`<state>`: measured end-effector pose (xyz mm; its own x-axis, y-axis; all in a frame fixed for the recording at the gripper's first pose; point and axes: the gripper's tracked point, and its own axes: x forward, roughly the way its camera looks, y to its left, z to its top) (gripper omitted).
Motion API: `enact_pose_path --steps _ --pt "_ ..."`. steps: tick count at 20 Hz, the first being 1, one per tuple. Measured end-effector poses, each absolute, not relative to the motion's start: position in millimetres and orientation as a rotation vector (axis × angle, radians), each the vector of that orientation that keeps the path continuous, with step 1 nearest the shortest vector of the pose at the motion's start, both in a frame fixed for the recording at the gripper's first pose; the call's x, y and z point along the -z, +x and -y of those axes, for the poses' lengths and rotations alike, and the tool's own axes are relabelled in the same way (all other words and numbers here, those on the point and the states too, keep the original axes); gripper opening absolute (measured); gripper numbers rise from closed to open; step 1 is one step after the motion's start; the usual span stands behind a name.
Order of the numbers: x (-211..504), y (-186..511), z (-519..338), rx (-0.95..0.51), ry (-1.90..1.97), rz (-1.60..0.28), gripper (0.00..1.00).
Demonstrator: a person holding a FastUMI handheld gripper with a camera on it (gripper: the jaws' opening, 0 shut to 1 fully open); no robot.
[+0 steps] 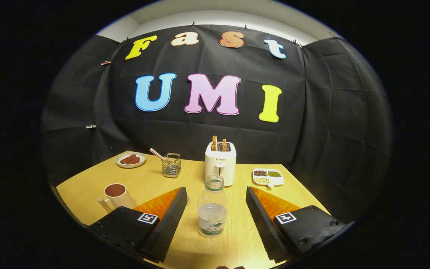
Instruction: Take the bottle from table, then pour the juice into the cup, finally place the bottle on the coaster
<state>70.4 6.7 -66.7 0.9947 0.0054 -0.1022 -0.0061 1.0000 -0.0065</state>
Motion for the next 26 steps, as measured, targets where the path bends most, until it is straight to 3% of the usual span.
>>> enact_pose_path --steps 7,26 --pt "85.1 85.6 2.7 0.047 0.017 -0.100 0.98" --pt "160.2 124.4 -10.0 0.006 0.118 -0.186 0.98"
